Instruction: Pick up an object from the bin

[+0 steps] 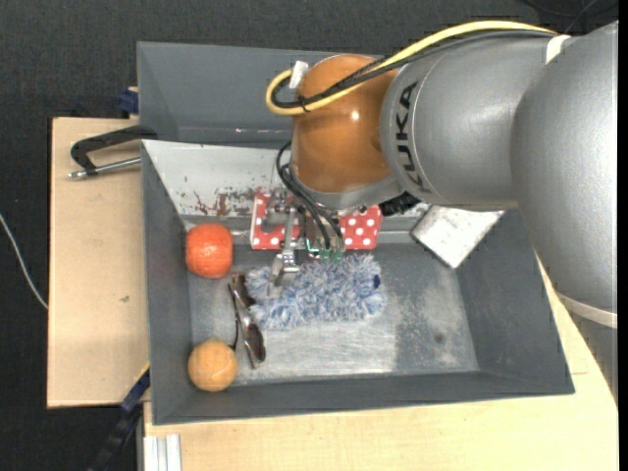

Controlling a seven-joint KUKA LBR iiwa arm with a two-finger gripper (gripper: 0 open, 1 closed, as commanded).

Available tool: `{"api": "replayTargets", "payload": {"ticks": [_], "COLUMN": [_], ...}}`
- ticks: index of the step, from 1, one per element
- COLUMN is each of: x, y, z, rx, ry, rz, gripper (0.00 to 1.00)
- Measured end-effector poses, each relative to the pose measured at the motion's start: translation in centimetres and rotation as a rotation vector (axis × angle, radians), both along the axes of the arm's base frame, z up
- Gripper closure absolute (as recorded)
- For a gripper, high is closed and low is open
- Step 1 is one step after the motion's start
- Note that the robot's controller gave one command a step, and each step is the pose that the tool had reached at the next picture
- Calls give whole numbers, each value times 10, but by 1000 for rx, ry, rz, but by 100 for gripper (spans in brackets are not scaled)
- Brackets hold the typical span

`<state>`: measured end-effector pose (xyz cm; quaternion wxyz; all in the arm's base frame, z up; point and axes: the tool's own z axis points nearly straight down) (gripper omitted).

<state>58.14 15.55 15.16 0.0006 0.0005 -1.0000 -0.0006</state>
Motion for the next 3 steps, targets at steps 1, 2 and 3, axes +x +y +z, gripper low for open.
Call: {"api": "replayTargets", "payload": {"ticks": [1, 2, 3], "x": [10, 10, 10], "y": [-22, -22, -15], "z": [-73, -73, 63], "rx": [6, 6, 2], "ry": [-3, -3, -6], "rz": [-35, -34, -20], "gripper": [100, 100, 100]}}
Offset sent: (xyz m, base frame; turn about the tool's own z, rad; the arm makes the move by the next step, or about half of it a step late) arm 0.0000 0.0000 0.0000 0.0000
